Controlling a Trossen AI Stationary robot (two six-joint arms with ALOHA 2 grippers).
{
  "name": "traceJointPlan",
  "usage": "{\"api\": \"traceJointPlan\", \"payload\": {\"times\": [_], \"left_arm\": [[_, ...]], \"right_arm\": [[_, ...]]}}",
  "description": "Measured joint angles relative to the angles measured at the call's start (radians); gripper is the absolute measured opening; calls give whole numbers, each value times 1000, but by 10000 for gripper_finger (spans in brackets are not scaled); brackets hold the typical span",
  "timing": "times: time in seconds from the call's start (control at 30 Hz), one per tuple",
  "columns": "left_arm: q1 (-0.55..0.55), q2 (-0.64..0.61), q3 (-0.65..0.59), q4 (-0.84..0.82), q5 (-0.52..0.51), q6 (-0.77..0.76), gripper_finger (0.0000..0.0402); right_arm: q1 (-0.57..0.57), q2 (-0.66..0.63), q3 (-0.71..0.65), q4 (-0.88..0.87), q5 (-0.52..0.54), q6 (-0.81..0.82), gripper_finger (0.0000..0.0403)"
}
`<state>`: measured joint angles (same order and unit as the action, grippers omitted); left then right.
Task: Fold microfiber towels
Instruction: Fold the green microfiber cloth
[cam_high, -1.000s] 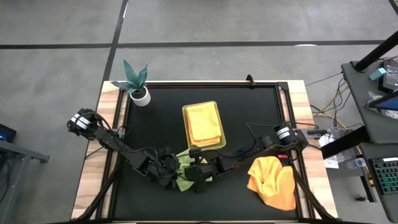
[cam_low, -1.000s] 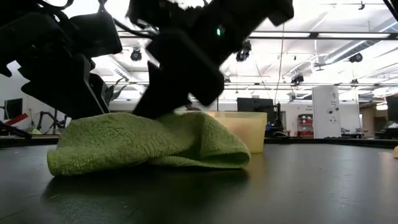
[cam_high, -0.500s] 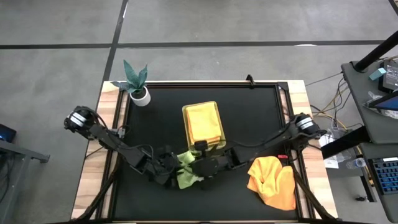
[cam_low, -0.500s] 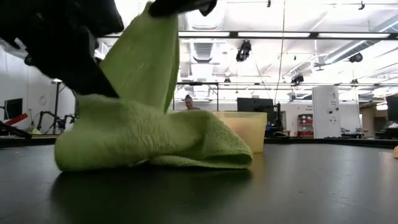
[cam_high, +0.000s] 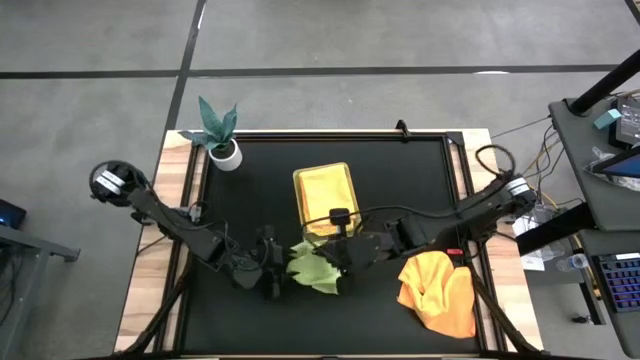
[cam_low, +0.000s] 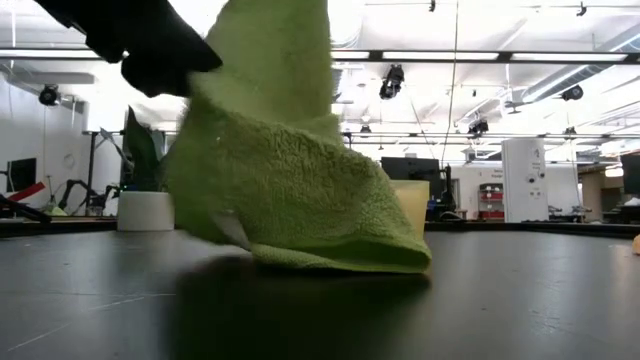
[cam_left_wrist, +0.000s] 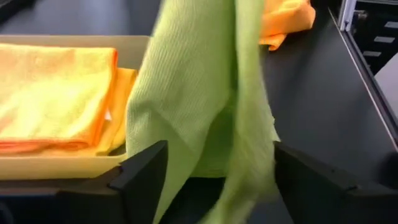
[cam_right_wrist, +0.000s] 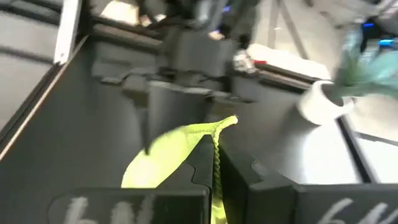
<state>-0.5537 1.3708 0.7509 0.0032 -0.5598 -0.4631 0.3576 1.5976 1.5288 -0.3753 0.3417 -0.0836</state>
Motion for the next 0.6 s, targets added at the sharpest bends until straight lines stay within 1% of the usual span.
{"api": "traceJointPlan", "payload": {"times": [0.1, 0.23, 0.27, 0.37, 0.43, 0.6], "left_arm": [[0, -5, -4, 22, 1, 34, 293], [0, -2, -7, 40, 0, 53, 306], [0, 0, -7, 47, -8, 54, 306], [2, 6, -9, 44, -66, 90, 306], [6, 10, -10, 69, -98, 142, 306], [21, 16, -20, 306, -95, 361, 306]], "right_arm": [[0, -32, 0, -32, 76, 8, 8], [0, -66, 0, -62, 95, 7, 8], [0, -73, 0, -63, 86, 7, 8], [1, -95, 1, -84, 16, 7, 8], [4, -104, 2, -101, -25, 6, 8], [20, -110, 2, -137, -36, 5, 8]]}}
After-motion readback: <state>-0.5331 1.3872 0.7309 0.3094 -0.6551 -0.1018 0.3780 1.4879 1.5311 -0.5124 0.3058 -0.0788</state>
